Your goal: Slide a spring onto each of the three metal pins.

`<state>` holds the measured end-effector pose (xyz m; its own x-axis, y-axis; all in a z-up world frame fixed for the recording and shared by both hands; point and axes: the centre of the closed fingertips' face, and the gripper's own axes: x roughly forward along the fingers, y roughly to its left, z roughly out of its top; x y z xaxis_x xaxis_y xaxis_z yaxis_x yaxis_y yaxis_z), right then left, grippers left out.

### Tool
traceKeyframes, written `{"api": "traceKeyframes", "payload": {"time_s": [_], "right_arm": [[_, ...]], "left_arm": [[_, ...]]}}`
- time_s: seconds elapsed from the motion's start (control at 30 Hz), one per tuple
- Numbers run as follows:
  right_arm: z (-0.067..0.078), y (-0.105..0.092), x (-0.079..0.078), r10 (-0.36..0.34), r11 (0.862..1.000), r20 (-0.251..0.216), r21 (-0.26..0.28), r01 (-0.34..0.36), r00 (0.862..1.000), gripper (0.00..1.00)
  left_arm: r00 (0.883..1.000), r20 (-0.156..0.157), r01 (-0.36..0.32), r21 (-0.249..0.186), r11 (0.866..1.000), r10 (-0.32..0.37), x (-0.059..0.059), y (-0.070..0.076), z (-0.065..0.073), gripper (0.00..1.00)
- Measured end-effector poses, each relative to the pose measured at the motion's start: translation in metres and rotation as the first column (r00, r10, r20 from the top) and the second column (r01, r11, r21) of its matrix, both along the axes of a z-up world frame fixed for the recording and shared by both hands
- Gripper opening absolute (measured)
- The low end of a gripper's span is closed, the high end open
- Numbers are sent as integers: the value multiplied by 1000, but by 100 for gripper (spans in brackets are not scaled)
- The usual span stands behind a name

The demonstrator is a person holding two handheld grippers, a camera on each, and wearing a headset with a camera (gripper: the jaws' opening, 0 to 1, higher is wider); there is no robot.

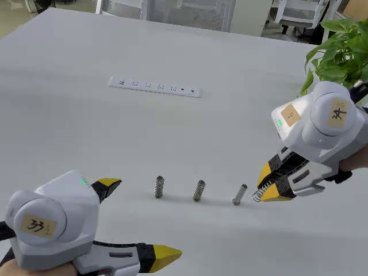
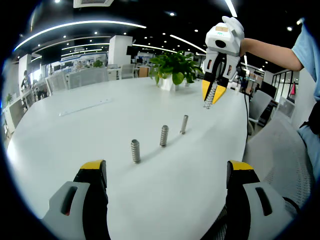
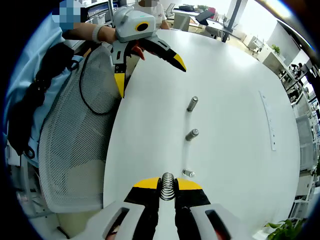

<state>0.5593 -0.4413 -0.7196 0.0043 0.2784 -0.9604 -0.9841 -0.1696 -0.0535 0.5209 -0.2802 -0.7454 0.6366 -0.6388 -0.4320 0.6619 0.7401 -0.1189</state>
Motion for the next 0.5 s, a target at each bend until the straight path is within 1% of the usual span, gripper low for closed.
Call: {"api": "traceKeyframes", "payload": {"time_s": [0.03,0.07,0.1,0.23,0.3,0.33,0.43,0.5], "right_arm": [[-1,0,4,9,1000,15,-6,-9,1000,7],[-2,-3,8,15,999,28,-29,-15,999,7],[-3,-3,11,21,999,38,-38,-20,999,7],[-7,-1,20,19,999,34,-45,-18,999,7],[-10,-1,25,21,999,36,-51,-19,999,7],[-12,-1,26,21,998,34,-56,-19,999,7],[-16,-1,29,33,997,38,-74,-31,999,7],[-17,0,31,36,996,40,-77,-32,999,7]], "left_arm": [[1000,-3,0,-2,1000,0,0,0,-1,99],[1000,-6,0,1,1000,0,-1,0,-2,99],[1000,-5,-2,8,1000,2,-1,1,-3,99],[1000,-12,-2,19,1000,2,-2,1,-9,99],[1000,-10,-2,36,999,2,-3,2,-12,99],[1000,-7,-3,36,999,3,-3,2,-12,99],[1000,-11,-7,28,1000,7,-4,2,-13,99],[1000,-11,-10,33,999,10,-4,4,-13,99]]}}
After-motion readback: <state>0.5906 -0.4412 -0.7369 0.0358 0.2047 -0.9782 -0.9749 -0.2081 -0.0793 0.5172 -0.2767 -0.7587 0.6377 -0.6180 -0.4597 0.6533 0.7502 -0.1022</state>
